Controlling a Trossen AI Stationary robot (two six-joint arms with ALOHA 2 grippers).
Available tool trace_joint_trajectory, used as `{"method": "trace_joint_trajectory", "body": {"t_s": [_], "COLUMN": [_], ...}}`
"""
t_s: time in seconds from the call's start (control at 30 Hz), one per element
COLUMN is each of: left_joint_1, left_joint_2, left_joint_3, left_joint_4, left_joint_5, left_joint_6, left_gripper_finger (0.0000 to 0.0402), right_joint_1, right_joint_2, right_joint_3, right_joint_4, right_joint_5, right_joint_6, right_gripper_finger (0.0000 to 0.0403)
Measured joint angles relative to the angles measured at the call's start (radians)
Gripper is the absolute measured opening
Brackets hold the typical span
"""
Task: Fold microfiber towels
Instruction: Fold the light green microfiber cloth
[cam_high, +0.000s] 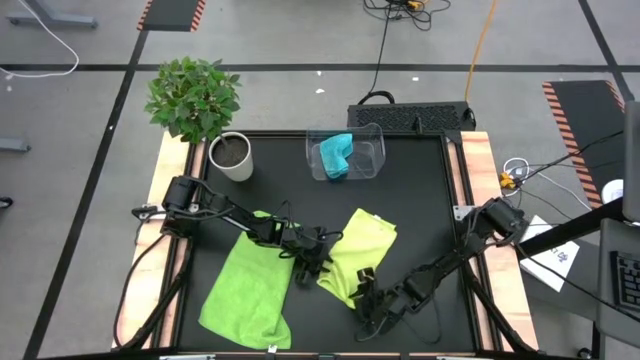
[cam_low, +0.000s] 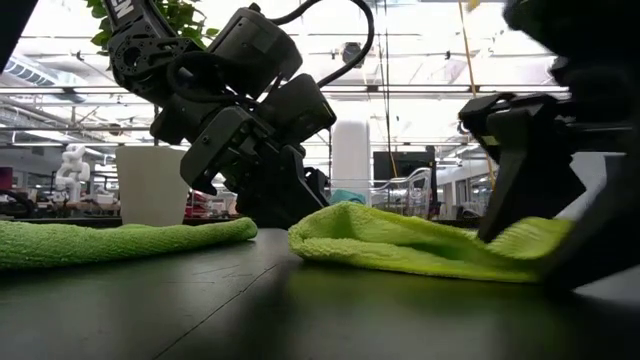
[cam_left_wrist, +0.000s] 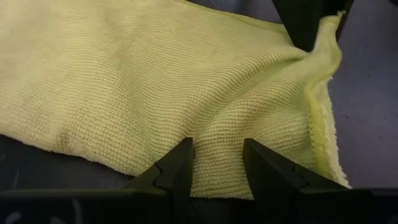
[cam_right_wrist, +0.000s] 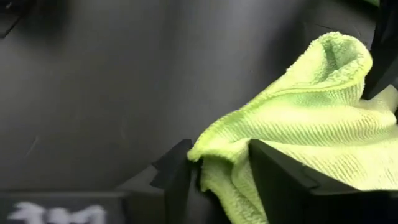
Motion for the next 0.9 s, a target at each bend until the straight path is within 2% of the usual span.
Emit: {"method": "trace_joint_trajectory", "body": {"t_s": [0.23,0.4,0.63,0.9], "left_joint_1": [0.0,0.0,0.0,-0.018], "left_joint_2": [0.0,0.0,0.0,-0.043], "left_joint_3": [0.0,0.0,0.0,-0.002], "left_joint_4": [0.0,0.0,0.002,-0.018], "left_joint_5": [0.01,0.012,0.011,-0.024], "left_joint_6": [0.0,-0.001,0.0,0.137], "left_gripper_finger": [0.0145,0.0145,0.0145,0.0145], "right_joint_1": [-0.014,-0.014,0.02,0.037], "right_joint_2": [0.002,-0.018,-0.111,-0.157], "right_joint_3": [-0.001,-0.002,-0.009,-0.007], "right_joint_4": [-0.004,-0.009,-0.031,-0.015], "right_joint_5": [0.002,0.01,0.021,0.016], "right_joint_6": [0.013,0.018,0.001,-0.002], "right_gripper_finger": [0.0015,0.0006,0.0002,0.0001]}}
